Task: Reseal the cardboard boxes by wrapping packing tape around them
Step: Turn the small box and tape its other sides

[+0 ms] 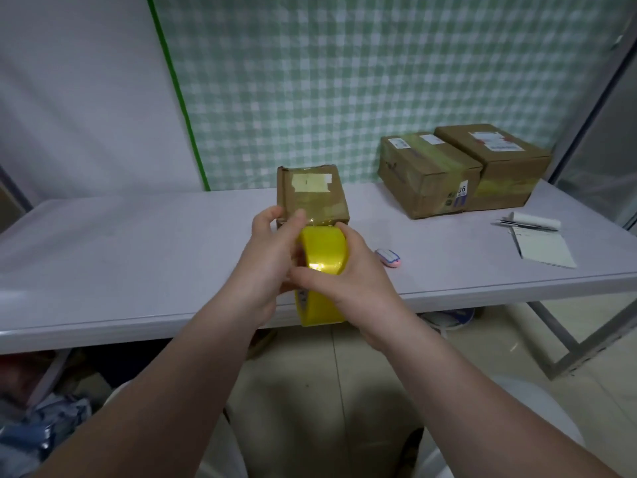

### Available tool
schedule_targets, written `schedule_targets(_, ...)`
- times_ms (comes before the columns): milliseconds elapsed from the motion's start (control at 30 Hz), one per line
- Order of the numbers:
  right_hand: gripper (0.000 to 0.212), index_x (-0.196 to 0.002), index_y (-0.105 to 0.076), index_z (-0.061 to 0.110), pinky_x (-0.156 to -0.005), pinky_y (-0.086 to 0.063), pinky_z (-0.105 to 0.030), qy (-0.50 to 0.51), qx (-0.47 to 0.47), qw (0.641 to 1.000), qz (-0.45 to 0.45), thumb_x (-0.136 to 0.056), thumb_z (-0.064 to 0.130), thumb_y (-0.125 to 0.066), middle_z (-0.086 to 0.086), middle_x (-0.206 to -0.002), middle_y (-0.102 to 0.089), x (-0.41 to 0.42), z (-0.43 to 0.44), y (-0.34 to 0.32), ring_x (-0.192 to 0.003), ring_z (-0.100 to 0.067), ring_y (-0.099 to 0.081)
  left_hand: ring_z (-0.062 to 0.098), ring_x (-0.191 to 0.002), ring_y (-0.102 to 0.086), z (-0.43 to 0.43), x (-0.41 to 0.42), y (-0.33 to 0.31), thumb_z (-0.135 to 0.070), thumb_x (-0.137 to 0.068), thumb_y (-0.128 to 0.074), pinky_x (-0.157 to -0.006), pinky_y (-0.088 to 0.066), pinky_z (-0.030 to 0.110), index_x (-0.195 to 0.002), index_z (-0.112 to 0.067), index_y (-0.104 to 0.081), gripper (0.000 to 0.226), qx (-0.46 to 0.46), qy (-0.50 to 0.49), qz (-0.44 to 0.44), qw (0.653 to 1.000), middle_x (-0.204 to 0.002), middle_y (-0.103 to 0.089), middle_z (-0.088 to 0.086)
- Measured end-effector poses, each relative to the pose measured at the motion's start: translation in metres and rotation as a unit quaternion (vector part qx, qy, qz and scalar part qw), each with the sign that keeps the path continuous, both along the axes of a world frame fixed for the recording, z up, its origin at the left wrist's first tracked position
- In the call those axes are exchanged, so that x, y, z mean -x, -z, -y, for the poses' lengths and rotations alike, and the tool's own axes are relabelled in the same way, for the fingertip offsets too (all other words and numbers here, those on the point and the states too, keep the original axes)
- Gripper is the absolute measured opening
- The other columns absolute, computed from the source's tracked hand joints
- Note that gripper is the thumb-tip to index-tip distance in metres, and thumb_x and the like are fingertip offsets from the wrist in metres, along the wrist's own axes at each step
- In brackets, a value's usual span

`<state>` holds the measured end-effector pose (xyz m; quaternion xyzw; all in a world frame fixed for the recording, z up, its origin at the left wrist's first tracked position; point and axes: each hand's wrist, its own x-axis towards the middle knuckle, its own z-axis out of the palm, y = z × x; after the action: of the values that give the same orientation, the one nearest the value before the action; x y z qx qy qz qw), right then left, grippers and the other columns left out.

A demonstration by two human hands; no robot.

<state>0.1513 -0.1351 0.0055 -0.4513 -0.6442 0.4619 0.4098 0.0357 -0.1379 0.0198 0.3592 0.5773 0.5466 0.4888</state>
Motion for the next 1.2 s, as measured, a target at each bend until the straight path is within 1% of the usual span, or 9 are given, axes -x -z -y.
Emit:
schedule_targets(167,0.041,-0.111,-0.053,0.045,-0.089,-0.053,-0.035,-0.048,0.023,0.999,-0.002,-0.079,0.031,-0.076,0.014,-0.099,-0.063,-0.01,0.005,0.012,-0.093,-0.007,-0.062,0.027,-0.094,-0.069,0.008,0.005,0.013,-0.005,-0.088,-0.062,-0.077,-0.057,0.042,-0.14,-0.04,-0.027,0.072,0.003,0.031,0.057,0.998,-0.112,-0.066,0.005)
schedule_targets(300,0.032,-0.117,-0.063,0.031,-0.088,-0.046,-0.028,0.108,-0.152,0.976,0.116,-0.086,0.039,-0.065,0.011,-0.1,-0.055,-0.018,-0.013,0.021,-0.097,-0.009,-0.053,0.027,-0.095,-0.069,0.012,0.009,0.025,0.001,-0.086,-0.06,-0.083,-0.056,0.046,-0.12,-0.029,-0.051,0.046,0.003,0.062,0.055,0.997,-0.108,-0.07,0.009)
schedule_targets(400,0.048,-0.128,-0.061,0.026,-0.095,-0.025,-0.017,0.132,-0.271,0.939,0.168,-0.082,0.04,-0.064,-0.001,-0.125,-0.051,-0.018,-0.034,0.019,-0.12,-0.023,-0.041,0.029,-0.095,-0.069,0.015,0.006,0.033,-0.002,-0.087,-0.059,-0.081,-0.056,0.045,-0.114,-0.03,-0.054,0.04,0.021,0.084,0.041,0.995,-0.107,-0.07,0.011)
schedule_targets(467,0.053,-0.133,-0.056,0.029,-0.106,-0.023,-0.028,0.097,-0.32,0.91,0.244,-0.082,0.042,-0.066,-0.008,-0.144,-0.041,-0.016,-0.049,0.016,-0.133,-0.031,-0.03,0.032,-0.097,-0.067,0.015,0.005,0.04,-0.002,-0.088,-0.057,-0.087,-0.053,0.05,-0.115,-0.026,-0.054,0.036,0.034,0.084,0.049,0.995,-0.107,-0.069,0.013)
schedule_targets(567,0.068,-0.139,-0.049,0.033,-0.115,-0.019,-0.056,0.055,-0.369,0.852,0.367,-0.077,0.052,-0.069,-0.013,-0.157,-0.023,-0.011,-0.065,0.018,-0.143,-0.041,-0.016,0.03,-0.095,-0.066,0.018,0.001,0.051,-0.005,-0.09,-0.056,-0.091,-0.05,0.049,-0.113,-0.015,-0.058,0.025,0.055,0.074,0.065,0.994,-0.104,-0.069,0.012)
schedule_targets(633,0.077,-0.143,-0.042,0.035,-0.114,-0.016,-0.06,0.035,-0.366,0.839,0.401,-0.074,0.05,-0.074,-0.013,-0.158,-0.018,-0.007,-0.069,0.023,-0.145,-0.041,-0.011,0.027,-0.088,-0.065,0.019,0.0,0.056,-0.009,-0.092,-0.055,-0.088,-0.05,0.046,-0.105,-0.014,-0.062,0.016,0.07,0.072,0.073,0.992,-0.094,-0.069,0.009)
schedule_targets(767,0.089,-0.138,-0.048,0.035,-0.107,-0.03,-0.062,0.069,-0.408,0.82,0.396,-0.058,0.047,-0.085,-0.018,-0.146,-0.036,0.001,-0.07,0.04,-0.137,-0.045,-0.027,0.025,-0.085,-0.063,0.018,0.004,0.067,-0.013,-0.093,-0.053,-0.084,-0.051,0.045,-0.093,-0.018,-0.063,0.011,0.092,0.066,0.069,0.991,-0.089,-0.067,0.008)
schedule_targets(967,0.098,-0.133,-0.037,0.045,-0.101,-0.042,-0.055,0.089,-0.472,0.78,0.4,-0.049,0.045,-0.088,-0.009,-0.133,-0.025,0.014,-0.067,0.082,-0.126,-0.037,-0.025,0.021,-0.082,-0.064,0.023,0.005,0.088,-0.009,-0.094,-0.049,-0.064,-0.053,0.03,-0.111,-0.014,-0.059,0.02,0.136,0.075,0.059,0.986,-0.099,-0.065,0.011)
schedule_targets(1200,0.069,-0.128,-0.036,0.046,-0.088,-0.049,-0.045,0.116,-0.519,0.747,0.399,-0.064,0.04,-0.062,-0.009,-0.126,-0.024,0.019,-0.059,0.119,-0.12,-0.038,-0.027,0.024,-0.088,-0.064,0.031,0.009,0.11,-0.01,-0.093,-0.053,-0.074,-0.053,0.037,-0.114,-0.019,-0.058,0.023,0.162,0.057,0.037,0.984,-0.107,-0.065,0.013)
